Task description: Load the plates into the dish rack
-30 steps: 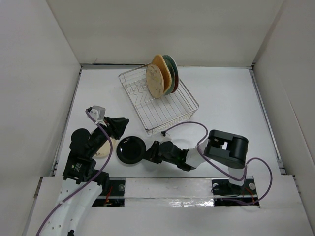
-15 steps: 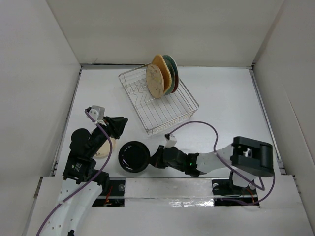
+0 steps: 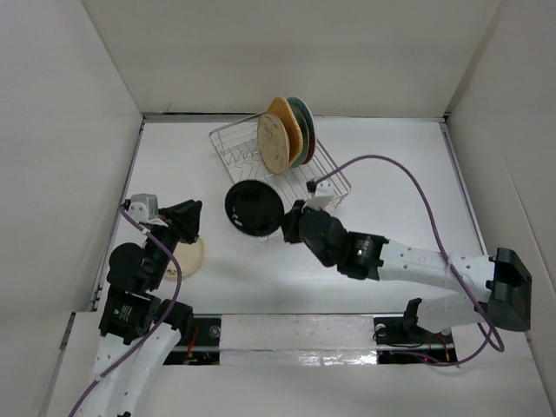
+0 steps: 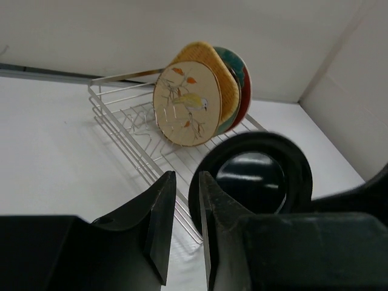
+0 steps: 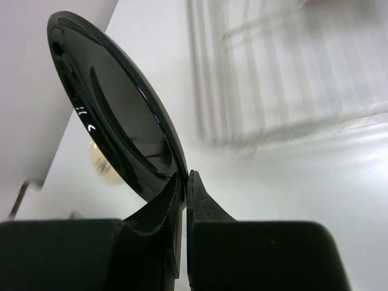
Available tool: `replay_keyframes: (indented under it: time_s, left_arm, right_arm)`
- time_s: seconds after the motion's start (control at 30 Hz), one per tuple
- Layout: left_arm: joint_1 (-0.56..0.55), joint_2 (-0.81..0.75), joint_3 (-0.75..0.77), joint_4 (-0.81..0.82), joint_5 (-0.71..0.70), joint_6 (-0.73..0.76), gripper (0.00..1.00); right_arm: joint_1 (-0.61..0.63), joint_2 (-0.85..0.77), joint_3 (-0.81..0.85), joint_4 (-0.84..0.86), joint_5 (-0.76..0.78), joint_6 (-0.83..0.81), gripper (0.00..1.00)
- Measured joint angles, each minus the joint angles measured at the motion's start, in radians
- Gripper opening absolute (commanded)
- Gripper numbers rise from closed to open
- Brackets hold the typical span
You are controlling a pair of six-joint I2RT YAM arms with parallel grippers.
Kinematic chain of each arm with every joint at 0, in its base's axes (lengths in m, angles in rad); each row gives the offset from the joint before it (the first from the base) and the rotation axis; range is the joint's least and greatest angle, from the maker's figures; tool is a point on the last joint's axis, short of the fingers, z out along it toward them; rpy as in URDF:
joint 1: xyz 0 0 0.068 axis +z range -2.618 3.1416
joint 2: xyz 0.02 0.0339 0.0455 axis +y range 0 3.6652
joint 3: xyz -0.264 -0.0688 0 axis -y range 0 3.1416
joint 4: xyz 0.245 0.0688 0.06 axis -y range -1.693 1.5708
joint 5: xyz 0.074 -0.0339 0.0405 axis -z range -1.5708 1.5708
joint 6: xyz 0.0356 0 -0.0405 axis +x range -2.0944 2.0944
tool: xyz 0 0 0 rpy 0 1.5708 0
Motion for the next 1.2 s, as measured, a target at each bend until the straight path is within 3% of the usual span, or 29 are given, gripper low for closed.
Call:
replay_keyframes:
  time_s: [0.2,0.5,0.93,1.2]
  left_arm:
    - [-0.013,-0.038,0.000,-0.004,-0.068,0.000,0.19]
    - [-0.024,-0.040,0.000,-0.005,-0.076,0.001,0.19]
    - [-0.032,-0.043,-0.001,-0.006,-0.075,0.001,0.19]
    - [-0.034,-0.047,-0.002,-0.006,-0.074,0.001,0.19]
  right_arm:
    - [-0.221,0.193,0.256,-0.041,0.115,-0.222,0.00]
    - [-0.385,0.558,0.641,-0.079,0.230,-0.388,0.00]
    - [-0.402,0.812,0.956,-0.185,0.302,-0.439,0.00]
    - [-0.408,0.874,0.993,-0.242,0.300,-0.424,0.00]
